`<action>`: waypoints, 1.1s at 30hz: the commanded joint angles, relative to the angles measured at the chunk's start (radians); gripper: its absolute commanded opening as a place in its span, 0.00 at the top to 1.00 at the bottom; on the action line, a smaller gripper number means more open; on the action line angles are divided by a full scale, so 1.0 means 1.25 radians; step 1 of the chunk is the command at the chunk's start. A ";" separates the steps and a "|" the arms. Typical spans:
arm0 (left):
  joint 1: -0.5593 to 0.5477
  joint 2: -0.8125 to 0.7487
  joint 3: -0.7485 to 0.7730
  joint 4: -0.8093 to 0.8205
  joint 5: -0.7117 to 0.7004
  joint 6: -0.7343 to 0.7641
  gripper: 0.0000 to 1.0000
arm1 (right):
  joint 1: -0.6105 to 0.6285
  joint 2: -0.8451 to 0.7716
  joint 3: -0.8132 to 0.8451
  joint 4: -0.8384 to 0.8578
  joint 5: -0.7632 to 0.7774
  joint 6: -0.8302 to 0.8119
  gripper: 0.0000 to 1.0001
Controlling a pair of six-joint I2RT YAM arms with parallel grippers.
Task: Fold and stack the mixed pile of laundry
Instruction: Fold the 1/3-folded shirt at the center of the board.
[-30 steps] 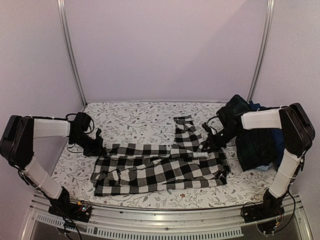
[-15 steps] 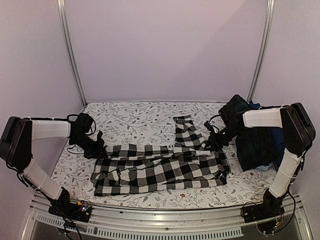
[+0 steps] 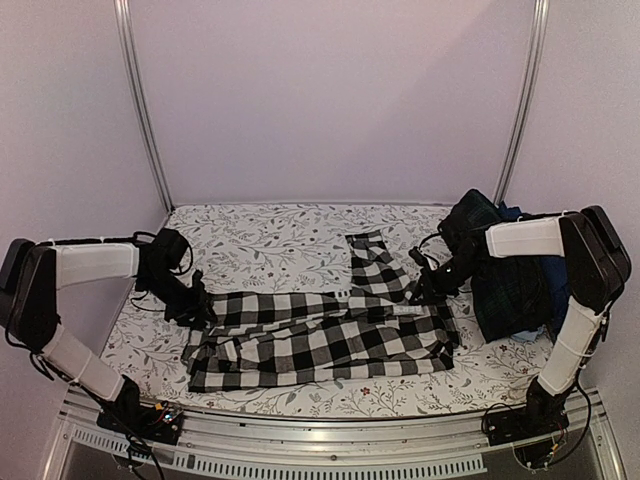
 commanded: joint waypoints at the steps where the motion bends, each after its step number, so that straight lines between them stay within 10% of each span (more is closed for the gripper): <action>1: 0.017 -0.079 0.016 0.017 0.005 -0.015 0.66 | -0.004 -0.003 0.006 -0.026 0.007 -0.021 1.00; 24: 0.055 0.051 -0.008 0.137 0.039 -0.068 0.67 | -0.005 0.001 0.017 -0.026 -0.002 -0.013 1.00; 33: 0.052 0.076 -0.015 0.150 0.069 -0.060 0.83 | -0.005 -0.003 0.018 -0.031 -0.001 -0.012 1.00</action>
